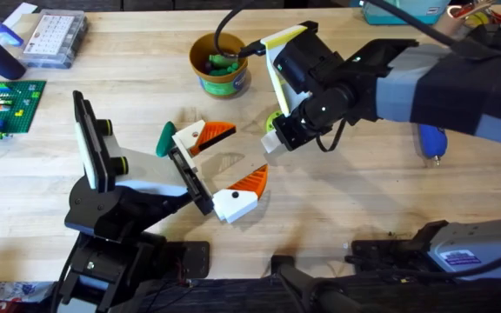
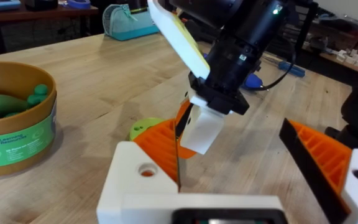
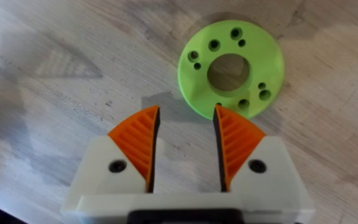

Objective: Pick up the gripper from the table and insert it into the empty holder that is missing its gripper. Then pick up a screw, insert it into the mounting hole, and use the screwdriver to tighten it. Finally, clean up the table by picking up the vegetable and placing it into the bucket.

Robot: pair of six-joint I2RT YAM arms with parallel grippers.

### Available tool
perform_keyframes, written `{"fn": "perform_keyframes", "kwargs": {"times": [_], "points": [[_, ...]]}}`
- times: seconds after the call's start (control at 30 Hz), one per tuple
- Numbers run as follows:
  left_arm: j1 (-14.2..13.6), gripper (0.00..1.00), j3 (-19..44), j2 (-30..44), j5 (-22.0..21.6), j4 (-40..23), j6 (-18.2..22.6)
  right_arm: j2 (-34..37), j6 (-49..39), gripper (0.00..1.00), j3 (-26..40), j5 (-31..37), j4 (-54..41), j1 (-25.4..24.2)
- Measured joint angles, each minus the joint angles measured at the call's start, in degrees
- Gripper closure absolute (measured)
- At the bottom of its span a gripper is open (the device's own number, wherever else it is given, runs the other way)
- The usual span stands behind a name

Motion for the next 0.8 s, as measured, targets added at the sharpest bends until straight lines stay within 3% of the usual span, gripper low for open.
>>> {"fn": "perform_keyframes", "kwargs": {"times": [0.33, 0.6, 0.8], "points": [[0.0, 0.011, 0.0, 0.0, 0.0, 0.1, -0.1, -0.3, 0.0, 0.501, 2.0, -0.2, -2.9, 0.0], [0.0, 0.011, 0.0, 0.0, 0.0, 0.1, -0.1, -7.0, 0.1, 0.501, 5.6, 0.0, -9.8, -0.5], [0.0, 0.011, 0.0, 0.0, 0.0, 0.1, -0.1, -11.8, 0.5, 0.501, 5.6, 0.0, -12.6, -3.5]]}}
